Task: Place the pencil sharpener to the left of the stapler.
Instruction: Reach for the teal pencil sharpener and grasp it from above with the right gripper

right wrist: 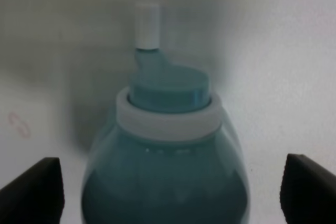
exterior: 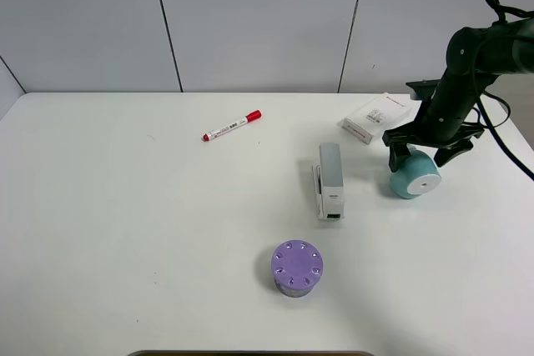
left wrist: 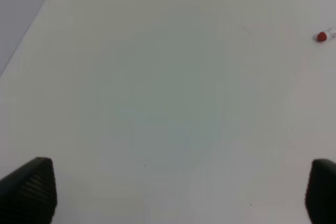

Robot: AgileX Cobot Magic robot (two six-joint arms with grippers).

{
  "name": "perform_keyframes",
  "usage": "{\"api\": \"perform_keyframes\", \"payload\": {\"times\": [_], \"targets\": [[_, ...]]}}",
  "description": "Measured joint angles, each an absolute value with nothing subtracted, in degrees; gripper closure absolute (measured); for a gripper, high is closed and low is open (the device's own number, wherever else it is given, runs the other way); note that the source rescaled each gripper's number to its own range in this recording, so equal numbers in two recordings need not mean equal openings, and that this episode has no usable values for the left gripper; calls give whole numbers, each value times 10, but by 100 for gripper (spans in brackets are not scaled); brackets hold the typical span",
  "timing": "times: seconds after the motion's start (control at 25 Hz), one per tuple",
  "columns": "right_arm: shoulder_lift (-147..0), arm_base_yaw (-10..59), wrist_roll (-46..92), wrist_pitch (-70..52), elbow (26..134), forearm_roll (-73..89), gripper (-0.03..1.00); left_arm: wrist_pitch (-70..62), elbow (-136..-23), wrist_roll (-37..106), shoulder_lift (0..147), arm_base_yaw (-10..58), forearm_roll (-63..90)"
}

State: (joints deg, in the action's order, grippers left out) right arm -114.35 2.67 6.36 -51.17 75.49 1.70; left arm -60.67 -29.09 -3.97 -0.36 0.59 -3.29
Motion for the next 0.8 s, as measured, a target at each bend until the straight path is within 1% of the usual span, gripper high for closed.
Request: {"api": "perform_keyframes", "payload": {"times": [0.8], "targets": [[-1147, 27, 83, -513, 755, 17, -3, -607, -291, -40, -4, 6, -33]]}}
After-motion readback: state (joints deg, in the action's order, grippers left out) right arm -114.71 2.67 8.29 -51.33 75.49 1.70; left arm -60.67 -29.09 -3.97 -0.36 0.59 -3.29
